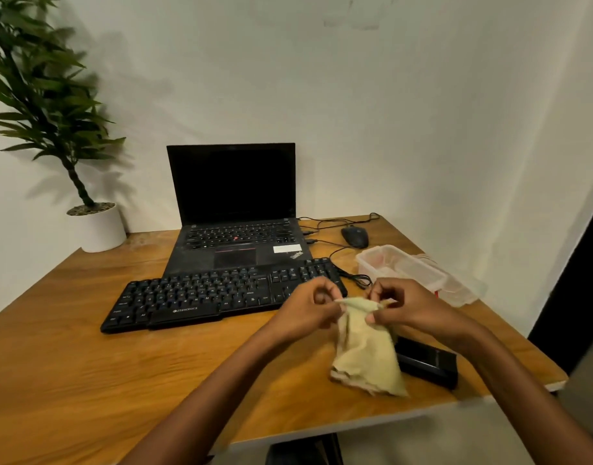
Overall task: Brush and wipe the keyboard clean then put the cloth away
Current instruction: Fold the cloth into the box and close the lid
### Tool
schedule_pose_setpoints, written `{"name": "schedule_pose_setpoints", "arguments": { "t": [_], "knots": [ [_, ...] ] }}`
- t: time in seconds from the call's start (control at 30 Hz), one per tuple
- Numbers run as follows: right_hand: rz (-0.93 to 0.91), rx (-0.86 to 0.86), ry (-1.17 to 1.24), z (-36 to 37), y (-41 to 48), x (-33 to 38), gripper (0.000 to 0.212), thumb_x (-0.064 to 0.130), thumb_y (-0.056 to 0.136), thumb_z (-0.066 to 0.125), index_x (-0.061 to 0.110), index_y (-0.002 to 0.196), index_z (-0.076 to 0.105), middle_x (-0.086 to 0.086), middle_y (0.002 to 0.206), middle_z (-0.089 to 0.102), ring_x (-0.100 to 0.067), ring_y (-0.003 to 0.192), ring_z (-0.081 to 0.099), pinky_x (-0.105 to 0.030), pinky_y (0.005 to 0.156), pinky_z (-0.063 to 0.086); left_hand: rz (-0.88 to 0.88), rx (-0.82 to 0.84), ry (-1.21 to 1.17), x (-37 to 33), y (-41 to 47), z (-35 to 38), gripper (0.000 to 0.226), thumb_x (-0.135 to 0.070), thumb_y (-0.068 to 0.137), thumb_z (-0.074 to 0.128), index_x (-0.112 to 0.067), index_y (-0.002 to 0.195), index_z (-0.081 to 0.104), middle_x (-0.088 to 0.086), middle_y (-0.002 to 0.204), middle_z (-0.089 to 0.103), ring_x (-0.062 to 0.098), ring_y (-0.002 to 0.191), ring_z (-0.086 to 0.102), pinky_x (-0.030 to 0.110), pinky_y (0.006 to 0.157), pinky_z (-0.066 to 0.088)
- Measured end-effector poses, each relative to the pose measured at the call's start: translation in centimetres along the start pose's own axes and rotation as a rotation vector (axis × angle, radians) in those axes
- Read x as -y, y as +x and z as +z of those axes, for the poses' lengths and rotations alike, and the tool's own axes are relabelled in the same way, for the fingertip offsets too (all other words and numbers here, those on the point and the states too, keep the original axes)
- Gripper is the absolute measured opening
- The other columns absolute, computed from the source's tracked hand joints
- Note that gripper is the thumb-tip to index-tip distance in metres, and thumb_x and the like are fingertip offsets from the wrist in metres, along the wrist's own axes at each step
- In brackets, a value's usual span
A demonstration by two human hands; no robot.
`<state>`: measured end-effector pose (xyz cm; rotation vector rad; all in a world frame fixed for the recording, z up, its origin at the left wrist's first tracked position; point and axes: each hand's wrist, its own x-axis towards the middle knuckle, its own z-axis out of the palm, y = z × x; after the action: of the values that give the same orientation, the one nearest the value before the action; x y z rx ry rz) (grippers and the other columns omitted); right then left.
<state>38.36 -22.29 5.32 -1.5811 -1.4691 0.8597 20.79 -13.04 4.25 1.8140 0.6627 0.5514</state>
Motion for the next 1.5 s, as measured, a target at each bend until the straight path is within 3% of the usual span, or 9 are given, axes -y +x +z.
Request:
{"name": "schedule_pose_setpoints", "arguments": {
  "t": [0.17, 0.4, 0.73, 0.93, 1.03, 1.13, 1.23, 1.37, 1.5],
  "knots": [
    [-0.15, 0.016, 0.263, -1.2, 0.0, 2.7, 0.041, 0.005, 0.06, 0.08, 0.013, 0.091, 0.056, 0.001, 0.086, 0.067, -0.015, 0.077, 0.063, -0.025, 0.059, 0.052, 0.25, -0.022, 0.025, -4.7, 0.4, -2.1, 0.018, -0.002, 0.09, 0.056, -0.016, 0.101, 0.054, 0.003, 0.082, 0.06, 0.015, 0.079, 0.059, 0.028, 0.075, 0.051],
    [-0.157, -0.096, -0.097, -3.1, 0.1, 5.0, 0.043, 0.034, 0.055, 0.077, 0.024, 0.096, 0.066, 0.006, 0.091, 0.068, -0.008, 0.081, 0.066, -0.02, 0.067, 0.053, 0.461, 0.017, 0.341, -7.7, 0.7, -4.7, 0.025, -0.004, 0.092, 0.053, -0.028, 0.092, 0.061, -0.01, 0.094, 0.062, 0.007, 0.083, 0.062, 0.025, 0.075, 0.056],
    [-0.126, -0.089, 0.091, -4.8, -0.5, 5.5, 0.019, 0.023, 0.076, 0.063, 0.011, 0.085, 0.073, -0.005, 0.077, 0.071, -0.013, 0.064, 0.063, -0.017, 0.051, 0.046, 0.425, -0.179, 0.261, -7.1, 1.8, -5.8, 0.02, -0.001, 0.087, 0.06, -0.019, 0.094, 0.065, 0.001, 0.093, 0.065, 0.01, 0.08, 0.062, 0.019, 0.07, 0.053],
    [-0.023, -0.21, 0.295, -4.9, 1.3, 6.0, 0.009, 0.002, 0.083, 0.06, 0.009, 0.077, 0.058, -0.003, 0.065, 0.055, -0.01, 0.051, 0.051, -0.016, 0.041, 0.04, 0.376, -0.517, 0.205, -5.4, 2.6, -3.3, 0.02, -0.006, 0.09, 0.056, -0.023, 0.1, 0.058, -0.008, 0.09, 0.059, 0.001, 0.075, 0.055, 0.008, 0.069, 0.048],
    [0.014, -0.248, 0.252, -5.0, 1.7, 5.8, 0.012, 0.0, 0.084, 0.058, 0.012, 0.084, 0.057, -0.005, 0.071, 0.055, -0.013, 0.055, 0.052, -0.02, 0.043, 0.042, 0.257, -0.241, 0.097, -5.1, 2.1, -1.5, 0.011, -0.024, 0.096, 0.049, -0.027, 0.097, 0.059, -0.007, 0.095, 0.065, 0.001, 0.082, 0.062, 0.013, 0.072, 0.051],
    [-0.007, -0.197, 0.229, -4.9, 1.7, 5.7, 0.02, 0.0, 0.086, 0.056, 0.014, 0.099, 0.059, -0.005, 0.068, 0.06, -0.018, 0.059, 0.058, -0.025, 0.049, 0.045, 0.136, 0.026, -0.062, -5.1, 2.0, 0.1, 0.024, -0.033, 0.096, 0.047, -0.025, 0.116, 0.057, -0.012, 0.101, 0.062, 0.002, 0.092, 0.062, 0.018, 0.079, 0.053],
    [-0.031, -0.118, 0.211, -5.2, 1.5, 5.6, 0.032, -0.001, 0.087, 0.052, 0.019, 0.11, 0.06, -0.02, 0.086, 0.067, -0.031, 0.074, 0.063, -0.035, 0.06, 0.049, 0.122, 0.056, -0.032, -4.7, 3.0, 0.5, 0.046, -0.03, 0.089, 0.06, -0.02, 0.132, 0.047, -0.006, 0.11, 0.061, 0.007, 0.096, 0.062, 0.022, 0.079, 0.055],
    [-0.032, -0.175, 0.083, -6.0, 1.9, 5.2, 0.038, -0.007, 0.082, 0.056, 0.019, 0.109, 0.062, -0.013, 0.092, 0.071, -0.029, 0.082, 0.067, -0.04, 0.065, 0.053, 0.149, 0.094, 0.084, -4.1, 4.7, 0.8, 0.048, -0.024, 0.085, 0.068, -0.017, 0.129, 0.049, 0.006, 0.117, 0.063, 0.017, 0.096, 0.066, 0.025, 0.075, 0.057],
    [-0.03, -0.345, -0.067, -6.6, 2.8, 4.6, 0.032, -0.007, 0.08, 0.059, 0.018, 0.098, 0.066, -0.001, 0.091, 0.064, -0.015, 0.083, 0.062, -0.022, 0.059, 0.053, 0.155, 0.105, 0.077, -4.3, 6.7, 0.6, 0.031, -0.025, 0.087, 0.066, -0.017, 0.115, 0.055, -0.002, 0.092, 0.067, 0.005, 0.069, 0.067, 0.019, 0.059, 0.055]
  ]
}}
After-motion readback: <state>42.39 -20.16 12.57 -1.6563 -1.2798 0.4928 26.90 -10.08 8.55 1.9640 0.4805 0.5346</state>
